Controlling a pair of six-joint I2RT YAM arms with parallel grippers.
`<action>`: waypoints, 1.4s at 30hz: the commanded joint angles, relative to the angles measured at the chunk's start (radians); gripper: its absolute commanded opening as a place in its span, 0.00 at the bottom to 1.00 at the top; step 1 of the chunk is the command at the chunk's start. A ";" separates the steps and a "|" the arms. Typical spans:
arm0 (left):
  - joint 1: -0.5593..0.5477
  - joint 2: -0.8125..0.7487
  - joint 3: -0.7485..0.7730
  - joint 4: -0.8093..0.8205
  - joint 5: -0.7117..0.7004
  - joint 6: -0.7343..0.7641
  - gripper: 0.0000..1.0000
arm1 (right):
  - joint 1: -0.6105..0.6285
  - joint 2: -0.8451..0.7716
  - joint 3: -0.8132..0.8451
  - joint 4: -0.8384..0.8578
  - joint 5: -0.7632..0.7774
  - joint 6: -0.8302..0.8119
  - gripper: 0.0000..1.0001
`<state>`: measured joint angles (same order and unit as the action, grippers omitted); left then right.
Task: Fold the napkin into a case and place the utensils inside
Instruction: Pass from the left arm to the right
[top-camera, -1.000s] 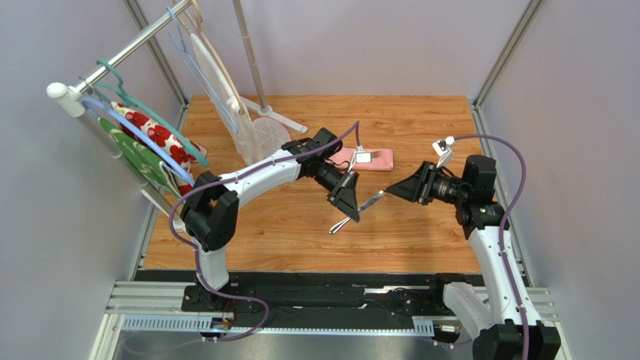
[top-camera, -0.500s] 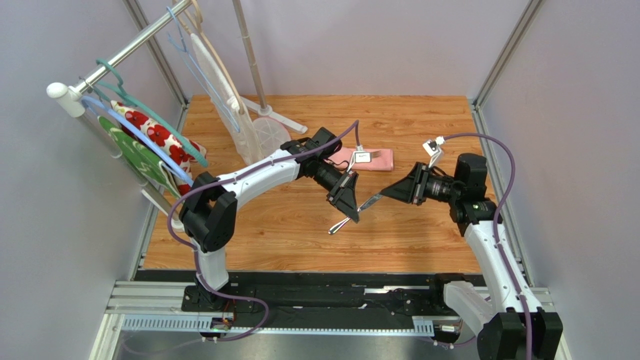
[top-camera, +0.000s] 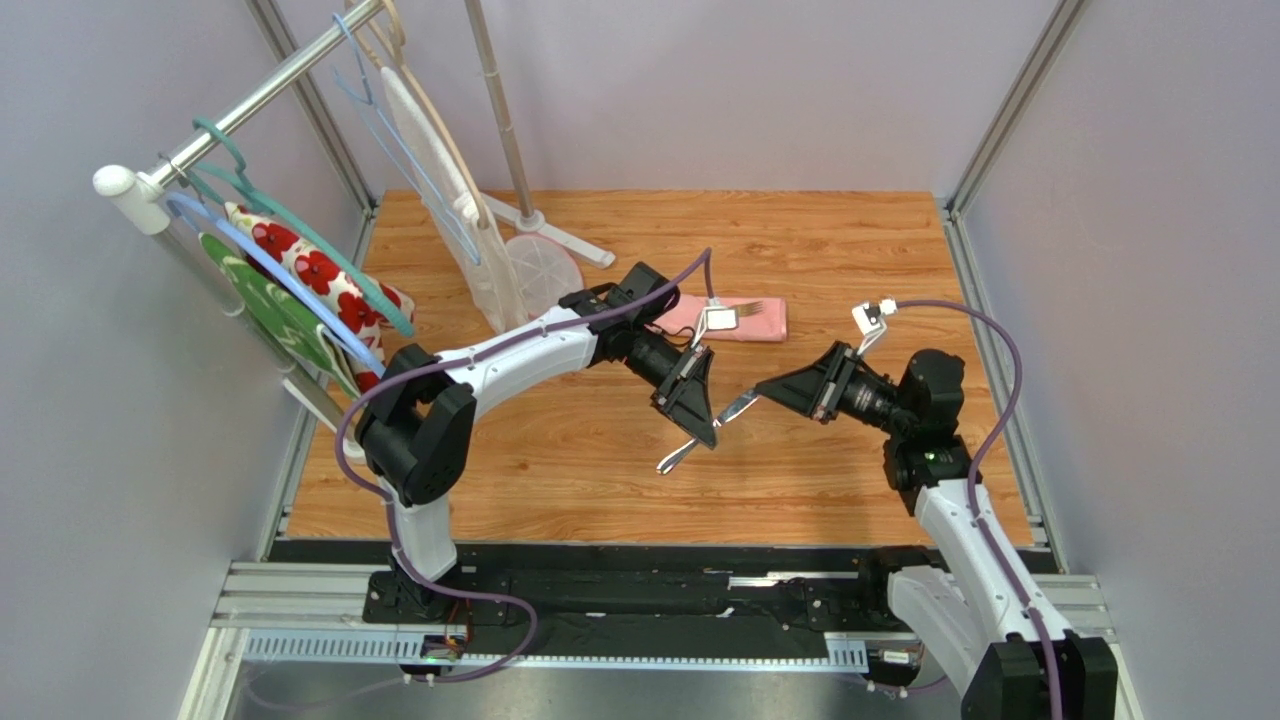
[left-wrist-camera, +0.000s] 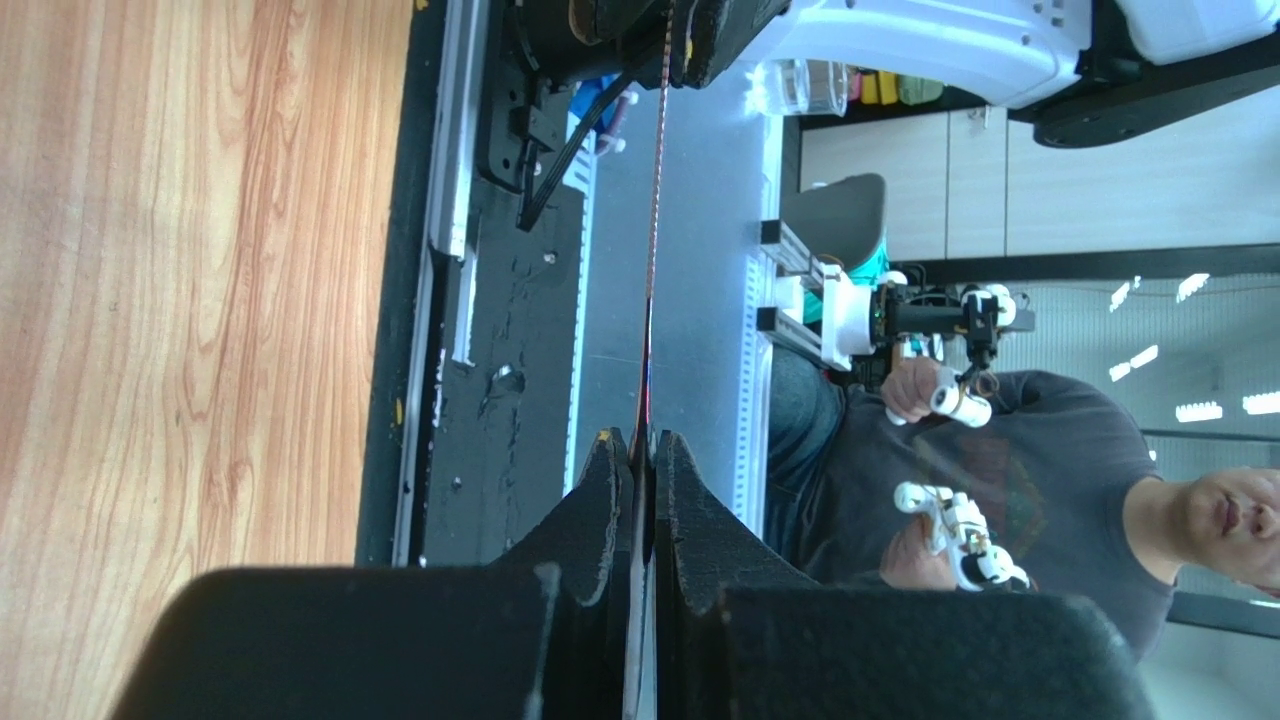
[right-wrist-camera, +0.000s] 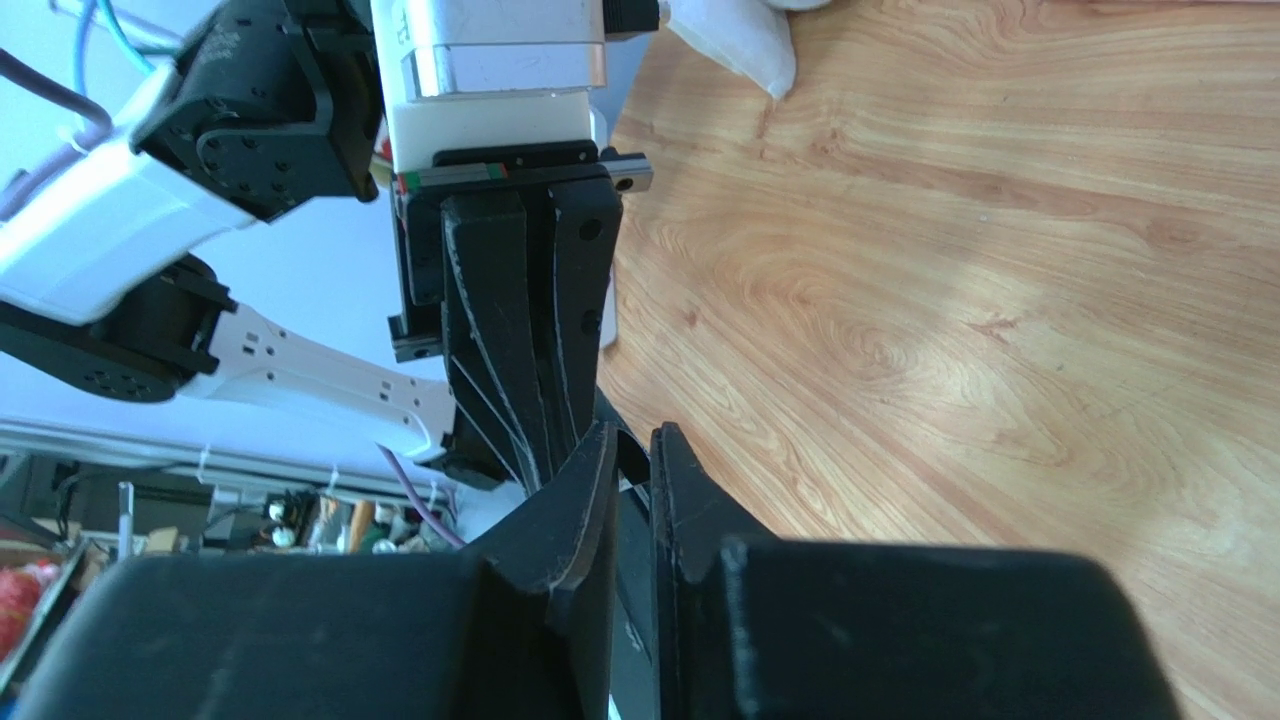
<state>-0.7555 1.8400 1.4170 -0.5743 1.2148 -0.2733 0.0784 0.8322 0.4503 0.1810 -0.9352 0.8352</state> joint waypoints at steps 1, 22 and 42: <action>-0.011 -0.071 0.019 0.134 0.072 -0.046 0.00 | 0.027 -0.036 -0.057 0.208 0.059 0.125 0.00; 0.129 -0.125 0.053 0.179 -0.238 -0.153 0.61 | 0.023 -0.319 -0.226 0.245 0.454 0.251 0.00; 0.226 0.171 0.348 0.159 -0.874 -0.176 0.00 | -0.137 0.258 -0.179 0.739 0.949 0.202 0.00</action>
<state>-0.5476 1.9202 1.6608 -0.4072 0.4076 -0.4583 -0.0299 0.9771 0.2119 0.6178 -0.0486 1.0462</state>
